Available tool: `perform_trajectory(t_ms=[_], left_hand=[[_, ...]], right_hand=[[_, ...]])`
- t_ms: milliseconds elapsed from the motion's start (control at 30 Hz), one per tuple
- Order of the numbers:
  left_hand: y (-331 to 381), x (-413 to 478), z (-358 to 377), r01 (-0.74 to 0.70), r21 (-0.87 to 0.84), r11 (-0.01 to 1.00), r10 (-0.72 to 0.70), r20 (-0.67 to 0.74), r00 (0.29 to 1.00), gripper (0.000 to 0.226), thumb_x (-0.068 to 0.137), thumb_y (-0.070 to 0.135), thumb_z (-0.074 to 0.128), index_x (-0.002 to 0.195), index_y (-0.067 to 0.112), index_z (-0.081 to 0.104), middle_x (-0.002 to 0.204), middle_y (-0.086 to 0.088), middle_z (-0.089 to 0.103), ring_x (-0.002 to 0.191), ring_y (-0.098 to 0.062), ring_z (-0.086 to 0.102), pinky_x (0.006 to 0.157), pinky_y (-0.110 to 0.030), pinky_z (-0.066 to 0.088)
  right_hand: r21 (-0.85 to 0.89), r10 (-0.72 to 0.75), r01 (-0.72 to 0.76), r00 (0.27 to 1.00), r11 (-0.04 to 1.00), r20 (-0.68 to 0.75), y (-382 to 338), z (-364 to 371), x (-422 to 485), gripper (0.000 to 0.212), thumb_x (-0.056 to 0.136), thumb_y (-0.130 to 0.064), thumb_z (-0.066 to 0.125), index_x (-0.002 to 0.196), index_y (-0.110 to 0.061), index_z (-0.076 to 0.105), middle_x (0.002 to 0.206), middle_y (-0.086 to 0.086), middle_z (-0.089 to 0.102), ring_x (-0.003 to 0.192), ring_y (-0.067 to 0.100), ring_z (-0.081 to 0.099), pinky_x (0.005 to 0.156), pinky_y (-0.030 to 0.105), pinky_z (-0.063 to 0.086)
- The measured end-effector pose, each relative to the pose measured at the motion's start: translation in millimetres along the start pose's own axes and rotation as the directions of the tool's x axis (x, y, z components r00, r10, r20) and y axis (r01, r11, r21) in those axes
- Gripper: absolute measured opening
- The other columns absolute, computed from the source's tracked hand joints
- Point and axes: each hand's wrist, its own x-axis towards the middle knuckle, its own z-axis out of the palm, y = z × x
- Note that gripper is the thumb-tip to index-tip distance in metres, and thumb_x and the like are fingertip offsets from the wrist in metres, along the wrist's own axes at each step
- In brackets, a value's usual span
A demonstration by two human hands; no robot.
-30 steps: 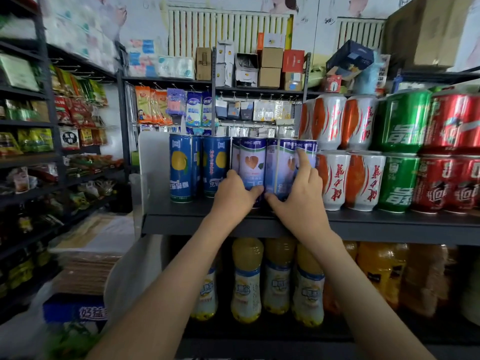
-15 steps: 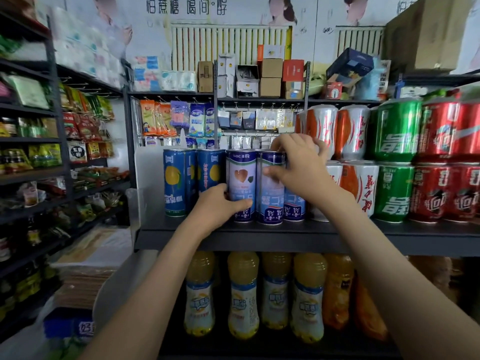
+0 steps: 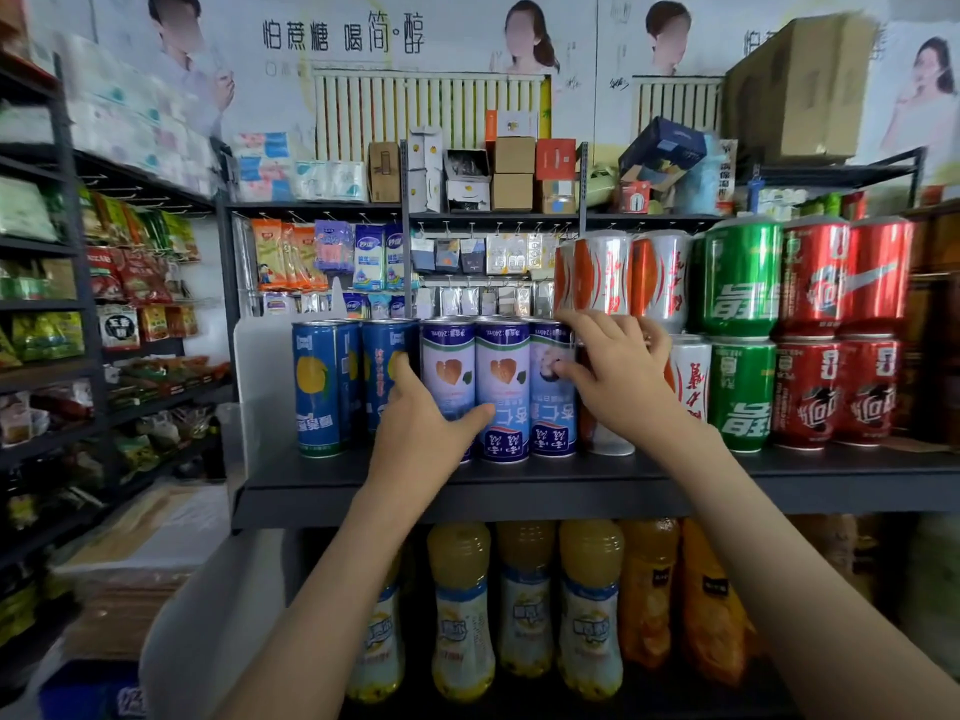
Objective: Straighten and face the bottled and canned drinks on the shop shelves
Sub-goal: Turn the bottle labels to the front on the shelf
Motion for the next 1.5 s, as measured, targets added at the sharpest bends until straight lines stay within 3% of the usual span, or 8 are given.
perform_trajectory(t_ms=[167,333,467,633,933,1100,1233,1500], left_hand=[[25,-3,11,-0.171,0.172,0.97,0.187,-0.082,0.979,0.12,0.071,0.046,0.077,0.149,0.027,-0.012,0.157,-0.012,0.005,0.143,-0.031,0.011,0.111,-0.049,0.022],[28,-1,20,-0.147,0.291,0.945,0.157,-0.01,0.988,0.118,0.073,0.05,0.072,0.147,0.031,-0.017,0.156,-0.013,-0.013,0.143,-0.036,0.002,0.111,-0.05,0.024],[25,-3,24,-0.149,0.304,0.941,0.163,-0.021,0.986,0.116,0.076,0.05,0.07,0.147,0.03,-0.019,0.155,-0.013,-0.017,0.143,-0.037,0.0,0.112,-0.05,0.02],[28,-10,31,-0.191,0.454,0.87,0.253,-0.079,0.964,0.112,0.077,0.057,0.066,0.147,0.029,-0.017,0.153,-0.016,-0.023,0.142,-0.036,-0.01,0.114,-0.056,0.005],[56,-1,53,-0.466,0.578,0.67,0.555,0.028,0.831,0.085,0.081,0.052,0.064,0.15,0.032,0.017,0.159,-0.004,0.007,0.142,-0.027,-0.019,0.096,-0.053,-0.034],[77,-5,77,-0.535,0.591,0.603,0.62,0.074,0.781,0.063,0.084,0.045,0.063,0.14,0.026,0.043,0.142,0.001,0.047,0.144,-0.029,0.017,0.102,-0.057,-0.024],[91,-6,99,-0.458,0.627,0.63,0.533,0.08,0.843,0.059,0.09,0.055,0.046,0.143,0.03,0.036,0.139,0.004,0.048,0.142,-0.023,0.019,0.105,-0.054,-0.018],[102,6,115,-0.355,0.652,0.67,0.428,0.052,0.902,0.048,0.084,0.049,0.059,0.126,0.03,0.047,0.132,0.009,0.054,0.13,-0.014,0.041,0.11,-0.047,-0.006]], right_hand=[[0.08,0.033,-0.036,0.999,0.996,0.032,-6,3,10,0.052,0.083,-0.043,0.066,0.122,-0.018,0.044,0.119,-0.005,0.055,0.116,0.016,0.05,0.112,0.044,0.005],[0.209,-0.012,-0.026,0.984,0.978,0.177,-1,-7,23,0.041,0.083,-0.023,0.068,0.101,-0.02,0.032,0.092,-0.002,0.06,0.094,0.021,0.057,0.115,0.042,0.001],[0.295,-0.061,-0.022,0.962,0.955,0.268,7,-16,28,0.036,0.085,-0.017,0.067,0.106,-0.018,0.037,0.103,-0.001,0.061,0.105,0.023,0.055,0.117,0.046,0.005],[0.11,-0.05,0.027,0.976,0.994,0.211,14,-12,18,0.051,0.088,-0.034,0.063,0.132,-0.025,0.041,0.133,-0.005,0.054,0.126,0.018,0.045,0.116,0.055,-0.002],[0.178,-0.031,0.004,0.989,0.984,0.145,29,-27,9,0.054,0.09,-0.022,0.061,0.137,-0.022,0.035,0.135,0.0,0.053,0.125,0.018,0.048,0.117,0.048,-0.003],[-0.125,0.077,-0.065,0.993,0.99,0.093,73,-50,-19,0.042,0.095,-0.028,0.052,0.135,-0.023,0.045,0.136,-0.002,0.051,0.135,0.02,0.03,0.114,0.052,-0.007],[-0.112,0.018,-0.003,0.991,0.994,0.135,92,-47,-25,0.051,0.093,-0.03,0.056,0.141,-0.024,0.039,0.135,-0.003,0.049,0.133,0.019,0.031,0.114,0.053,-0.009],[-0.171,-0.134,0.157,0.981,0.973,0.139,117,-43,-16,0.058,0.092,-0.038,0.055,0.144,-0.023,0.035,0.136,-0.006,0.051,0.13,0.013,0.039,0.103,0.057,-0.023]])
